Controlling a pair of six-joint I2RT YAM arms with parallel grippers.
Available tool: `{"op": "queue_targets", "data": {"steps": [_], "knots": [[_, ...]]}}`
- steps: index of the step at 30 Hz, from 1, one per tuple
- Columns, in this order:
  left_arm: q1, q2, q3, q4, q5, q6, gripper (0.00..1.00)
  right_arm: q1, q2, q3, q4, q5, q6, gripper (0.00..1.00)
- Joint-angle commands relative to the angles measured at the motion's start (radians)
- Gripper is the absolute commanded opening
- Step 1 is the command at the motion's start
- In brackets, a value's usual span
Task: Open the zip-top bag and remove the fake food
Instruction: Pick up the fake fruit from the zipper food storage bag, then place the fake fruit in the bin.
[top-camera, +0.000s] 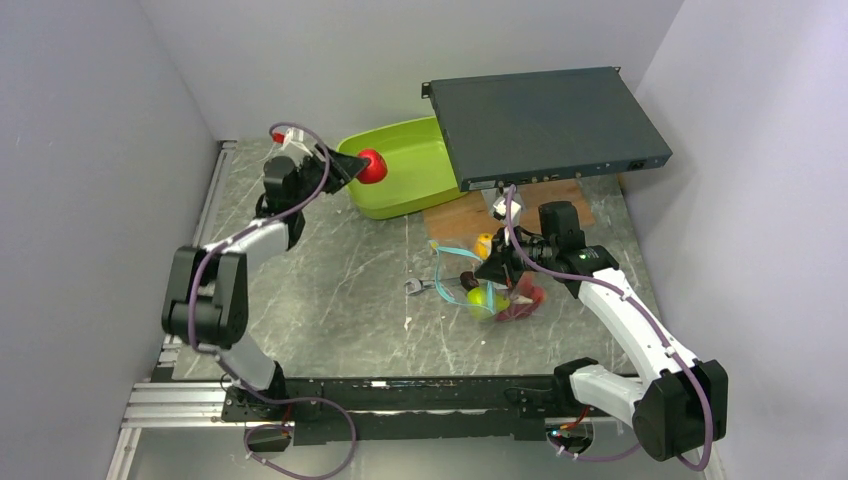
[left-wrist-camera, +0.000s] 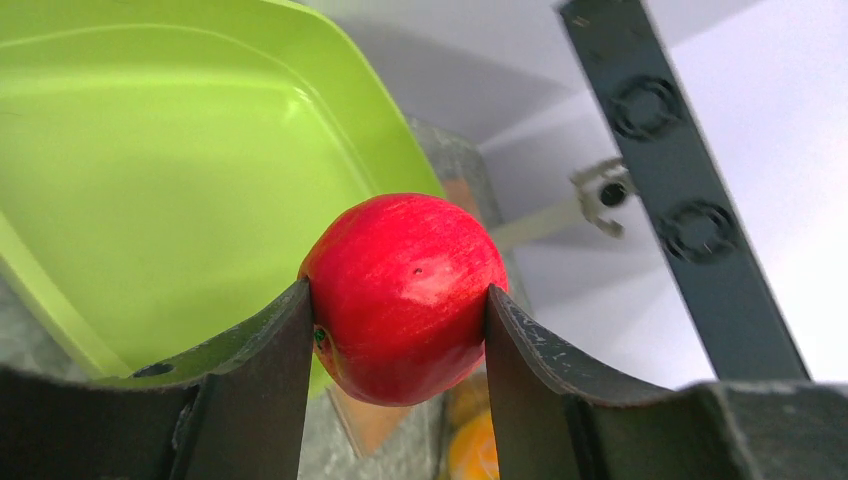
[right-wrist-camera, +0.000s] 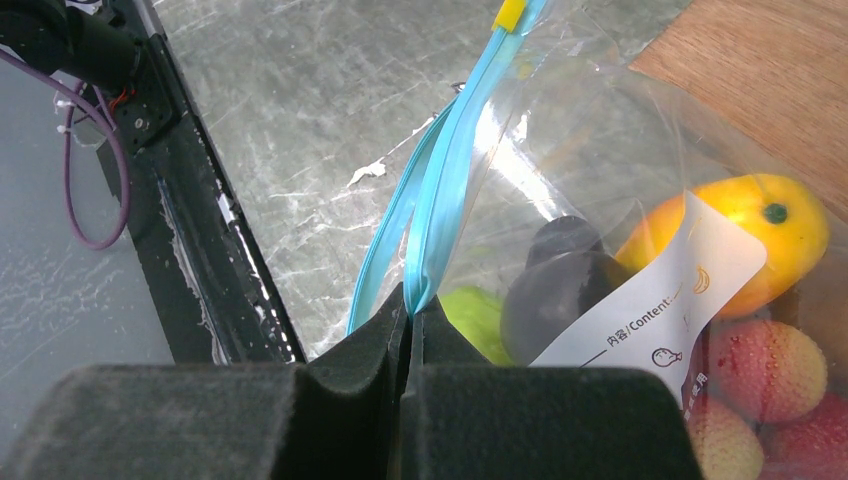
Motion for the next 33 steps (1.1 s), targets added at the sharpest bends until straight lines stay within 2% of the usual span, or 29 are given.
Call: {"op": "queue_targets", "data": {"steps": [1, 9, 19, 29, 33], "knots": [[0.025, 0.146, 0.168, -0.083, -0.015, -0.015, 0.0, 0.001, -0.01, 0.005, 0.03, -0.004, -0.008, 0.0], [0.027, 0.323, 0.397, -0.302, -0.061, 0.088, 0.0, -0.002, -0.002, 0.006, 0.015, -0.013, -0.038, 0.0], [0.027, 0.456, 0.523, -0.361, -0.009, 0.095, 0.02, -0.019, 0.012, 0.004, -0.004, -0.035, -0.065, 0.0], [0.027, 0.432, 0.526, -0.387, 0.035, 0.116, 0.61, -0.085, -0.012, -0.01, -0.019, -0.084, -0.085, 0.0], [0.027, 0.396, 0.5, -0.39, 0.035, 0.142, 0.74, -0.101, -0.023, -0.013, -0.022, -0.097, -0.091, 0.0]]}}
